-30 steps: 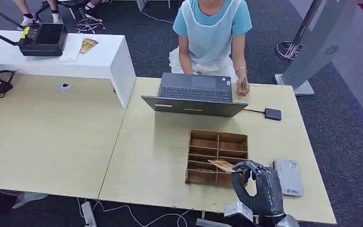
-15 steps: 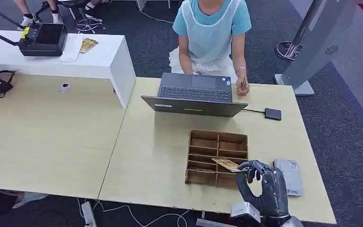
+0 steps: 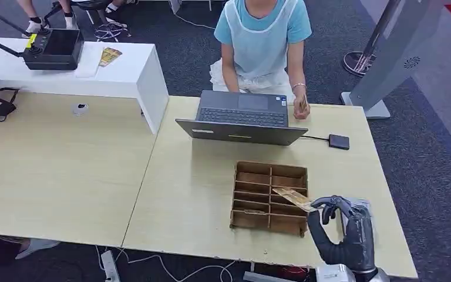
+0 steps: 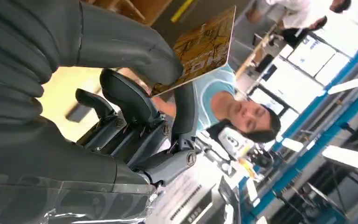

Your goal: Pass the card to the sensor for recognition and then transmit it.

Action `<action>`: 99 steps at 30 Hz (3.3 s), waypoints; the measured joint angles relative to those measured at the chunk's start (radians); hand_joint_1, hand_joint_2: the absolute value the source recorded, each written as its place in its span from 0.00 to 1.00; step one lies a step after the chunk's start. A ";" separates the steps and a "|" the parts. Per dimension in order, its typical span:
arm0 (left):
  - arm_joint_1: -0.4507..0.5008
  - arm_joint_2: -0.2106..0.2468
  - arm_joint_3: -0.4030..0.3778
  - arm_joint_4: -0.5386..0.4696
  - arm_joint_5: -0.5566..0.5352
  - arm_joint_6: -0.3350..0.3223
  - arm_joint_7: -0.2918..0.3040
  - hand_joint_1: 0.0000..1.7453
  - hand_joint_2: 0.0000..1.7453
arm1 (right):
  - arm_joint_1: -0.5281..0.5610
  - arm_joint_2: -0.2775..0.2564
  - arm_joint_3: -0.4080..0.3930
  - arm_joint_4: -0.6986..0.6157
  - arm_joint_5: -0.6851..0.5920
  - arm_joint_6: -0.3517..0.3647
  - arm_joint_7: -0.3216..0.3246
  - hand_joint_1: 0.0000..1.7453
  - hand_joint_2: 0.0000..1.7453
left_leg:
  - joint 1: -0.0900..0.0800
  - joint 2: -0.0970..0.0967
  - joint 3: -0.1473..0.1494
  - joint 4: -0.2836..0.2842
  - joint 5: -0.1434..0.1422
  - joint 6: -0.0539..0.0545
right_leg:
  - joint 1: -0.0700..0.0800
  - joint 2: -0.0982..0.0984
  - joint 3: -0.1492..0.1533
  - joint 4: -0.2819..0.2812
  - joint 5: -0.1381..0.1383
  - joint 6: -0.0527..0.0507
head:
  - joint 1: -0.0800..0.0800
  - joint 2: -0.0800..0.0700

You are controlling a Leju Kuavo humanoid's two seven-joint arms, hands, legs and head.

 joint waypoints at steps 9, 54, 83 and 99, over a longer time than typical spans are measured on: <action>-0.001 0.002 -0.034 0.000 0.000 -0.001 -0.015 0.00 0.00 | -0.034 0.021 -0.016 -0.093 0.047 -0.021 -0.038 1.00 1.00 | 0.000 0.000 0.000 0.000 0.000 0.000 | 0.000 0.000 0.000 0.000 0.000 0.000 | 0.000 0.000; -0.017 0.006 -0.185 0.000 0.000 -0.028 -0.027 0.00 0.00 | -0.738 -0.277 -0.019 0.346 0.709 0.098 0.473 1.00 1.00 | 0.000 0.001 0.000 0.001 0.004 0.004 | -0.002 0.002 0.001 0.000 0.006 0.003 | 0.000 0.000; -0.021 0.008 -0.208 0.000 0.000 -0.032 -0.027 0.00 0.00 | -0.964 -0.310 0.002 0.668 0.687 0.212 0.532 1.00 1.00 | 0.000 0.001 0.000 0.001 0.004 0.004 | -0.002 0.002 0.000 0.000 0.006 0.003 | 0.000 0.000; -0.029 0.006 -0.210 0.000 0.000 -0.041 -0.037 0.00 0.00 | -1.001 -0.285 -0.028 0.797 0.646 0.249 0.599 0.00 1.00 | 0.000 0.002 0.000 0.001 0.004 0.003 | -0.002 0.002 0.000 0.000 0.007 0.003 | 0.000 0.000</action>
